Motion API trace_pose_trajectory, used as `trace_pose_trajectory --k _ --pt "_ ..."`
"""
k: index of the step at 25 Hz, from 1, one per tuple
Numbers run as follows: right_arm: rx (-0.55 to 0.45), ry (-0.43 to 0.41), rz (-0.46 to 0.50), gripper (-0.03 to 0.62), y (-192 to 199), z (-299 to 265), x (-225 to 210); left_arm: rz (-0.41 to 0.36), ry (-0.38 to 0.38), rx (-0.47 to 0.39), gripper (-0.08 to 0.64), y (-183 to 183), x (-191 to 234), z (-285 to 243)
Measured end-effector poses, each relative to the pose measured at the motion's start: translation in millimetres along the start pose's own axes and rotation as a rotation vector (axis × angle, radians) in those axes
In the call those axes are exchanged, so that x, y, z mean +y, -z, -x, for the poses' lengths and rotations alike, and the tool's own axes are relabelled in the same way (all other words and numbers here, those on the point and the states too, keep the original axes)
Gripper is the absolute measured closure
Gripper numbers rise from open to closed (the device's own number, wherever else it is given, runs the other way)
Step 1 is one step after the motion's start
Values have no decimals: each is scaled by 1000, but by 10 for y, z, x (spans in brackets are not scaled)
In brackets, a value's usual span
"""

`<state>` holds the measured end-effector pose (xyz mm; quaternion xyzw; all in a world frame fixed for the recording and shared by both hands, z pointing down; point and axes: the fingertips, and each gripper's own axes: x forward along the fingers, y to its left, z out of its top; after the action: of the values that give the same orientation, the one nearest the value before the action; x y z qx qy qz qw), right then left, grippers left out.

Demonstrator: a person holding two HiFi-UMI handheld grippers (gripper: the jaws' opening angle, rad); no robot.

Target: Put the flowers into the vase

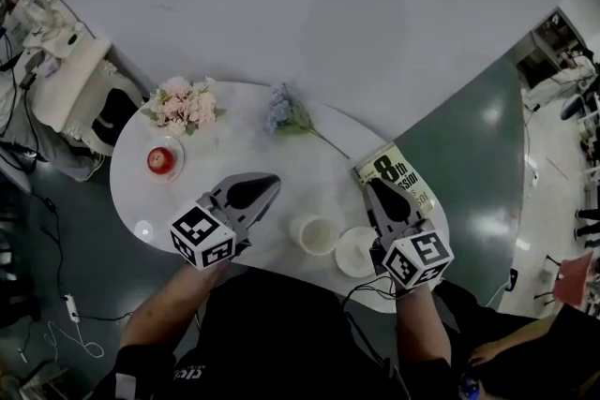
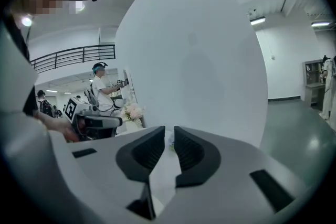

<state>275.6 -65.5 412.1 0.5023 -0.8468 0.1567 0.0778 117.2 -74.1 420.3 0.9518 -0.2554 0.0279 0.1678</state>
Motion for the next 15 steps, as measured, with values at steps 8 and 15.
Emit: trace_pose_trajectory --k 8,15 --pt "32 -79 34 520 -10 -182 -217 1 -72 -14 549 -88 56 -60" --pt "63 -116 56 520 28 -363 -309 18 -116 -11 549 -69 141 -91"
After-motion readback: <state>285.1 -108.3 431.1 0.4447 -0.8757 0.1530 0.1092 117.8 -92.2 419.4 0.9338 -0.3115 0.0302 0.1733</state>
